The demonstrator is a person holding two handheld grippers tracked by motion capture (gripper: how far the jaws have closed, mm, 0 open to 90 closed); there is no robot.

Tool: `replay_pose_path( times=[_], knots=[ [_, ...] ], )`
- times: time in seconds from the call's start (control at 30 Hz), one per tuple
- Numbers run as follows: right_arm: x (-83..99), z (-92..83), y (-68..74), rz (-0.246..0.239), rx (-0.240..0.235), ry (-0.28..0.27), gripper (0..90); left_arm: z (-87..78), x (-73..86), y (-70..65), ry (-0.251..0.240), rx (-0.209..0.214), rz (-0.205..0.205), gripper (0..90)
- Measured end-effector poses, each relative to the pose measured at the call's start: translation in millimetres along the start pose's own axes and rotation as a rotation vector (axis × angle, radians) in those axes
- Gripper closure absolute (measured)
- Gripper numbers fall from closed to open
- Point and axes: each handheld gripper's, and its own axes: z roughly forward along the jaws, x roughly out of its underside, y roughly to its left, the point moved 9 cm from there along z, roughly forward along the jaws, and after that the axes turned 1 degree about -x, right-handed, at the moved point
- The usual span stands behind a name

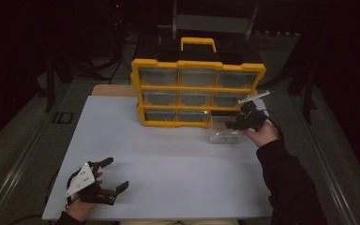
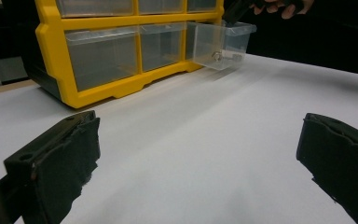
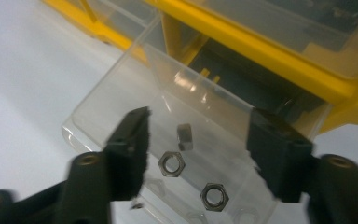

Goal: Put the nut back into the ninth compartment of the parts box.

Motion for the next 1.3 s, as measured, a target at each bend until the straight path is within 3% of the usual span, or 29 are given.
replay_pose_path(
  times=[0.3,0.43,0.63,0.9,1.07,1.3],
  knots=[
    [-5.1,-10.3,2.9,0.019,0.019,-0.067,9.8,0.2,0.0,-0.1,0.0,0.0,0.002,0.0],
    [-4.5,-16.2,3.0,0.024,0.007,-0.105,9.4,0.5,0.1,-0.3,0.0,0.001,0.002,0.0],
    [2.8,-21.8,7.8,-0.024,-0.002,-0.126,9.5,0.4,0.1,-0.3,-0.001,0.0,0.005,0.0],
    [9.2,-35.7,21.3,-0.054,-0.066,-0.238,9.5,0.3,0.0,-0.7,0.001,0.0,0.006,0.0],
    [17.6,-41.3,29.5,-0.069,-0.108,-0.273,9.5,0.3,0.0,-0.4,0.0,0.0,0.005,0.0],
    [32.5,-41.4,33.9,-0.064,-0.106,-0.263,9.6,0.3,-0.3,-0.4,-0.002,0.0,0.005,0.0]
  ],
)
